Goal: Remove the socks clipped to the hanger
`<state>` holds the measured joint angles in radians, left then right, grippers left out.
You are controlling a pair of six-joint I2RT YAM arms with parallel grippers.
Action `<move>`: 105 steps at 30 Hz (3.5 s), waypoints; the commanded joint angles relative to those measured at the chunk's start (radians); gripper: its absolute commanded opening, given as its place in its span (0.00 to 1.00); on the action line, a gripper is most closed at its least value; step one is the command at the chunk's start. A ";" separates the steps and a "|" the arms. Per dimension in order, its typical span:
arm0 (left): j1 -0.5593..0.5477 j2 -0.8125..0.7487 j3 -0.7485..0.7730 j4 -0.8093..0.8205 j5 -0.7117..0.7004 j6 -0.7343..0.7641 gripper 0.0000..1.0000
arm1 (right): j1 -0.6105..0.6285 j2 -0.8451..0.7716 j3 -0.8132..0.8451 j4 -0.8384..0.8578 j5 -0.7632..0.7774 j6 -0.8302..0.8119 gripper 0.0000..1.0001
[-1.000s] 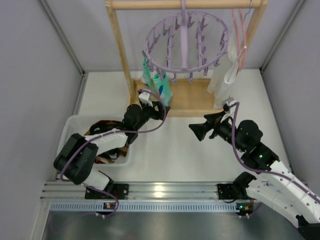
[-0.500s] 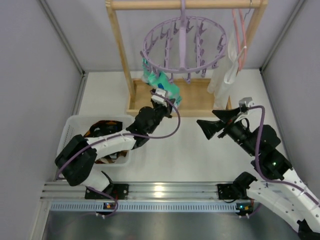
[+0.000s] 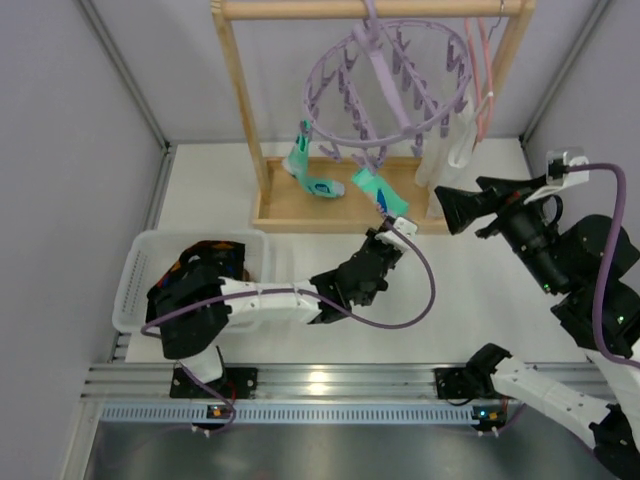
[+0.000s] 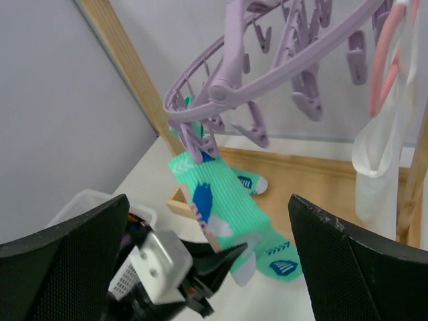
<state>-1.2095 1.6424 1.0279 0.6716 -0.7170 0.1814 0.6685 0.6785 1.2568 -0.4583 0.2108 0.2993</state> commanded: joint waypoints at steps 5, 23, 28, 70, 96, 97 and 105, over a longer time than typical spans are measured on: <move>-0.071 0.169 0.150 -0.020 -0.160 0.167 0.00 | -0.014 0.229 0.275 -0.170 -0.059 -0.074 0.93; -0.104 0.329 0.337 -0.020 -0.277 0.326 0.00 | 0.163 0.749 0.605 -0.298 0.374 -0.273 0.63; -0.108 0.341 0.353 -0.020 -0.280 0.334 0.00 | 0.197 0.799 0.616 -0.309 0.508 -0.323 0.59; -0.085 0.203 0.207 -0.107 -0.268 0.075 0.00 | 0.221 0.816 0.506 -0.109 0.670 -0.402 0.19; 0.664 -0.650 0.189 -1.403 -0.029 -0.585 0.00 | 0.126 0.213 -0.031 -0.049 0.366 -0.100 0.80; 0.721 -0.653 0.184 -1.405 0.012 -0.594 0.00 | 0.126 0.211 -0.034 -0.048 0.363 -0.100 0.80; 1.260 -0.753 0.101 -1.403 0.218 -0.606 0.00 | 0.115 0.207 -0.076 -0.030 0.331 -0.112 0.82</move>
<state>-0.0624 0.9623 1.1328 -0.7166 -0.5995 -0.4095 0.8021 0.8951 1.1889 -0.5465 0.5697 0.1802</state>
